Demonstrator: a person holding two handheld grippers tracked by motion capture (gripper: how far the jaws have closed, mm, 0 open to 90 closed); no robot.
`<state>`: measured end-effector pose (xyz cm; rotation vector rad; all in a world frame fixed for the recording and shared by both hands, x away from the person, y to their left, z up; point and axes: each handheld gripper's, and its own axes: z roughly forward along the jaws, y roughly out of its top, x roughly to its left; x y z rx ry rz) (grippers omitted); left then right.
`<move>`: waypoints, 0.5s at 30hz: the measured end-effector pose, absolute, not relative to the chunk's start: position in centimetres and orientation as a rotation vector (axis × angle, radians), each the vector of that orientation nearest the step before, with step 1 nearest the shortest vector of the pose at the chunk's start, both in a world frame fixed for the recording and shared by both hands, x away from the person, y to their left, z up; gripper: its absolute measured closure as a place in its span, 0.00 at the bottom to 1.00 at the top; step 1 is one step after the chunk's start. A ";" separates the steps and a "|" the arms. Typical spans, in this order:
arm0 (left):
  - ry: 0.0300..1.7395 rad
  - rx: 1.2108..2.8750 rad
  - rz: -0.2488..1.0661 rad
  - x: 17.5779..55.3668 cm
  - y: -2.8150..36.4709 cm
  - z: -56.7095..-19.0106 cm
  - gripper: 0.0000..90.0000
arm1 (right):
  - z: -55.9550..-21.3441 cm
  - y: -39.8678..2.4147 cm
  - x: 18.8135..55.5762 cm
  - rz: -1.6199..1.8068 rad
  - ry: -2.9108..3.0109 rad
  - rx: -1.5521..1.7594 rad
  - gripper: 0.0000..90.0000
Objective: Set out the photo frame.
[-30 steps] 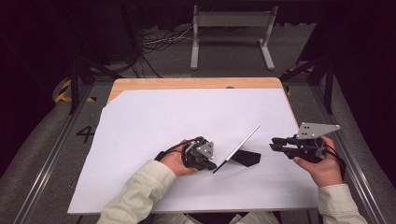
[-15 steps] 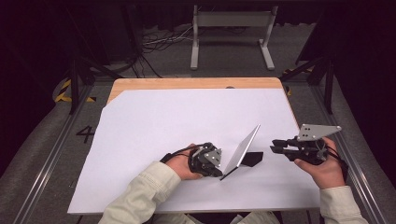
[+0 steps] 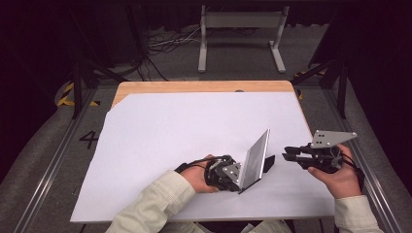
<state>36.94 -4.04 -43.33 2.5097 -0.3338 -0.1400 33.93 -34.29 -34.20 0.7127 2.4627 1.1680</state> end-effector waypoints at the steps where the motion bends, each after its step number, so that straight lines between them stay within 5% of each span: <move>1: -0.333 2.504 -0.134 36.8 -4.2 -43.4 1.00 | -34.2 -34.3 33.9 1.168 2.463 0.713 0.82; 15: -0.414 2.489 -0.158 36.1 -6.9 -43.3 1.00 | -34.2 -35.8 32.4 1.158 2.445 0.791 0.82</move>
